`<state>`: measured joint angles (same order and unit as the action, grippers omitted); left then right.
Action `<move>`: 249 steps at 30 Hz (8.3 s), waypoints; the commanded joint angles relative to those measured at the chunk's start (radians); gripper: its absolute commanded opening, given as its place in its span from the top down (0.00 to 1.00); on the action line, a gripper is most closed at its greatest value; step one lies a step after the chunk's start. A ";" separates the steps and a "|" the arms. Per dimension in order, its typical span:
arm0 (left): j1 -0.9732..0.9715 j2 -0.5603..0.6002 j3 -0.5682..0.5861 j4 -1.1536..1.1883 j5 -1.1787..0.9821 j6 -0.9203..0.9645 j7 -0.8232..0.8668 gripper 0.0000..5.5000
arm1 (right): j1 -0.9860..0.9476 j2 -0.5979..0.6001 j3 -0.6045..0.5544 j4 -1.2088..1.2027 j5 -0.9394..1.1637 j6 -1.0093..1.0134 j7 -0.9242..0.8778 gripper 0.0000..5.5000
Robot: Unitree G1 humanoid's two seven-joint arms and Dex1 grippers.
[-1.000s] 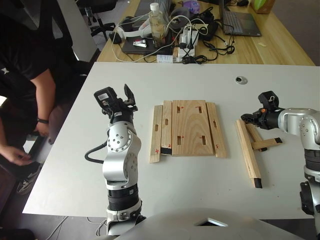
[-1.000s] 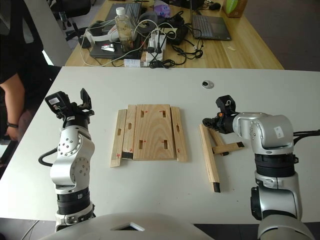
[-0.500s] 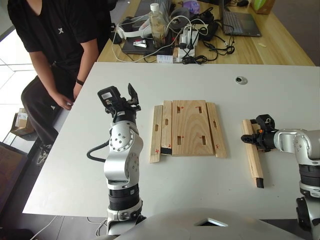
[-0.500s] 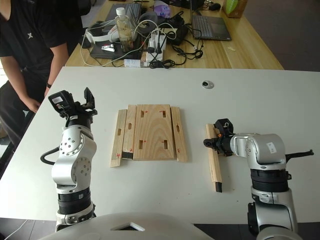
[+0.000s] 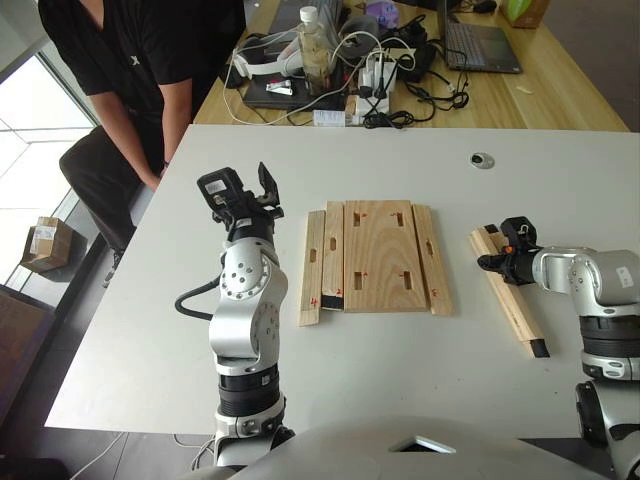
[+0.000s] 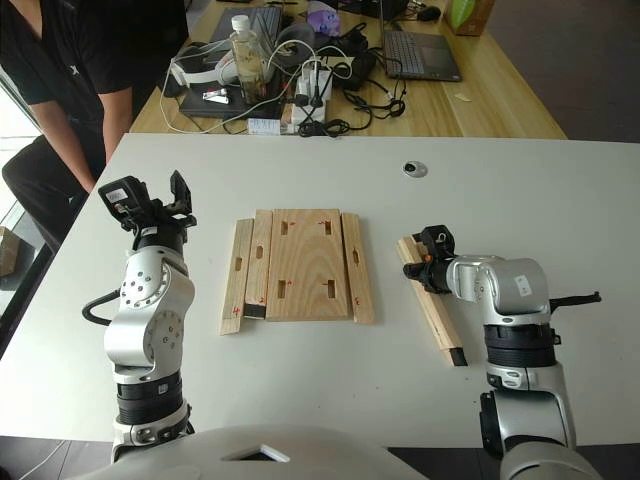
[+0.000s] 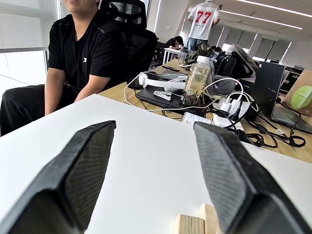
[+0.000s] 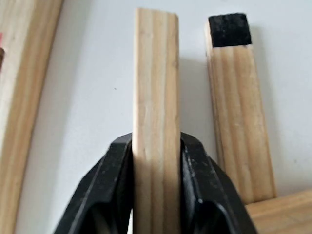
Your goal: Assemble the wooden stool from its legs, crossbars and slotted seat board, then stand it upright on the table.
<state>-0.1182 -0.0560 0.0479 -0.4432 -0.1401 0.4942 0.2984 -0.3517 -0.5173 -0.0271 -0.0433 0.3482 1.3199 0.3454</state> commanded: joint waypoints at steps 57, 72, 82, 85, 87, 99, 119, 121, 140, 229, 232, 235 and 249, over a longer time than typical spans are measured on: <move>-0.226 0.448 0.075 0.003 -1.353 0.610 -0.657 0.80 | -0.316 0.394 -0.228 0.035 0.903 -0.321 0.232 0.82; -0.236 0.473 0.078 0.060 -1.214 0.511 -0.648 0.81 | -0.324 0.406 -0.283 0.133 0.865 -0.447 0.161 0.43; -0.294 0.556 -0.082 0.262 -0.454 0.188 -0.364 0.81 | -0.269 0.453 -0.395 0.104 0.884 -0.558 -0.170 0.43; -0.312 0.689 -0.289 0.292 -0.023 0.092 -0.240 0.81 | -0.201 0.518 -0.322 -0.048 0.860 -0.554 -0.275 0.43; -0.327 0.720 -0.371 0.299 0.162 0.082 -0.169 0.81 | -0.171 0.560 -0.278 -0.118 0.842 -0.559 -0.330 0.43; -0.481 0.702 -0.634 0.306 1.120 0.152 0.054 0.81 | -0.231 0.872 -0.165 -0.130 0.965 -0.674 -0.722 0.43; -0.402 0.493 -0.511 0.295 1.252 0.009 -0.046 0.81 | -0.292 0.701 -0.045 -0.143 1.047 -0.835 -0.546 0.43; -0.394 0.482 -0.506 0.290 1.260 -0.007 -0.054 0.81 | -0.306 0.691 -0.061 -0.119 1.037 -0.848 -0.542 0.43; -0.355 0.394 -0.437 0.285 1.268 -0.093 -0.096 0.81 | -0.313 0.672 -0.143 -0.082 1.058 -0.842 -0.525 0.82; 0.108 0.284 0.053 -0.084 0.211 0.251 -0.446 0.49 | 0.304 -0.045 -0.098 -0.631 0.624 -0.569 -0.465 0.82; 0.093 0.261 0.084 -0.082 0.210 0.211 -0.401 0.49 | 0.223 -0.063 -0.065 -0.632 0.599 -0.530 -0.440 0.82; 0.081 0.250 0.120 -0.080 0.207 0.181 -0.363 0.49 | 0.207 -0.059 -0.053 -0.636 0.567 -0.519 -0.419 0.82; 0.038 0.252 0.173 -0.056 0.193 0.092 -0.324 0.49 | 0.451 -0.049 0.052 -0.590 0.283 -0.678 -0.246 0.82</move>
<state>-0.0604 0.1938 0.2163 -0.5131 0.0621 0.5955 -0.0253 0.0511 -0.5545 -0.0179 -0.6759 0.6966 0.5938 0.0792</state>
